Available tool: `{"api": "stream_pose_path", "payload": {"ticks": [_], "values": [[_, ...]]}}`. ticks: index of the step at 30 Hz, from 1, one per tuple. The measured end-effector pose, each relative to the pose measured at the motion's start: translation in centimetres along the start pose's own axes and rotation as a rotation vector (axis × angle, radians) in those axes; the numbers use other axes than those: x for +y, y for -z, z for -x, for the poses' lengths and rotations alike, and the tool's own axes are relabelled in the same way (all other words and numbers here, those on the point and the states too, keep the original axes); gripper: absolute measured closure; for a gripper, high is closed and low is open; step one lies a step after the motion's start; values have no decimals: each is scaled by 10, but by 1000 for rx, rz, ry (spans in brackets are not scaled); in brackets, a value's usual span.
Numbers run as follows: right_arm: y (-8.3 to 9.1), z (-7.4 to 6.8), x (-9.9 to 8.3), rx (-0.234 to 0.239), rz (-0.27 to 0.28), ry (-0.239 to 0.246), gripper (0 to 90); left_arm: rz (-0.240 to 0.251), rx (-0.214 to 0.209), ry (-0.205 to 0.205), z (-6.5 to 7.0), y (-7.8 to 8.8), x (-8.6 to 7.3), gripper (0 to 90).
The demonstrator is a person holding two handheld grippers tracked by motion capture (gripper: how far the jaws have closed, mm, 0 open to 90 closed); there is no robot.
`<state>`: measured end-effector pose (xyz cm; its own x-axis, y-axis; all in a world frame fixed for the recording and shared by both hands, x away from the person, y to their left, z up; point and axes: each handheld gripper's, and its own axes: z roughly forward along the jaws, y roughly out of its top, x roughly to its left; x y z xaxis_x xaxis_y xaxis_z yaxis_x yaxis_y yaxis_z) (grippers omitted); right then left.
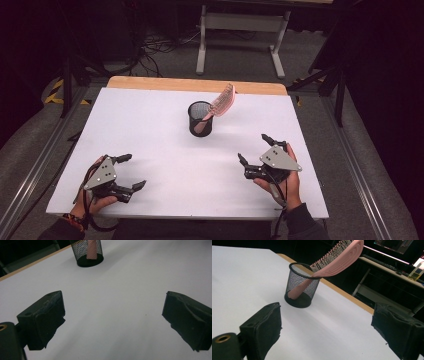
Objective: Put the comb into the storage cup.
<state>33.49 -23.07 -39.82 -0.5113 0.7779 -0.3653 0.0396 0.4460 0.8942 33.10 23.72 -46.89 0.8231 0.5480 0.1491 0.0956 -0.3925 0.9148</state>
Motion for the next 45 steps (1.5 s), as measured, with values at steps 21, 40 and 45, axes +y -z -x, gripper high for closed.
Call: {"api": "stream_pose_path", "payload": {"ticks": [21,40,45], "values": [[12,-6,-44,10,-17,19,84,9,5,-2,-1,1,1,53],[21,-8,-79,-26,-71,13,84,17,16,5,-4,2,2,53],[22,-6,-79,-18,-60,-9,69,12,17,7,-4,0,2,53]]}}
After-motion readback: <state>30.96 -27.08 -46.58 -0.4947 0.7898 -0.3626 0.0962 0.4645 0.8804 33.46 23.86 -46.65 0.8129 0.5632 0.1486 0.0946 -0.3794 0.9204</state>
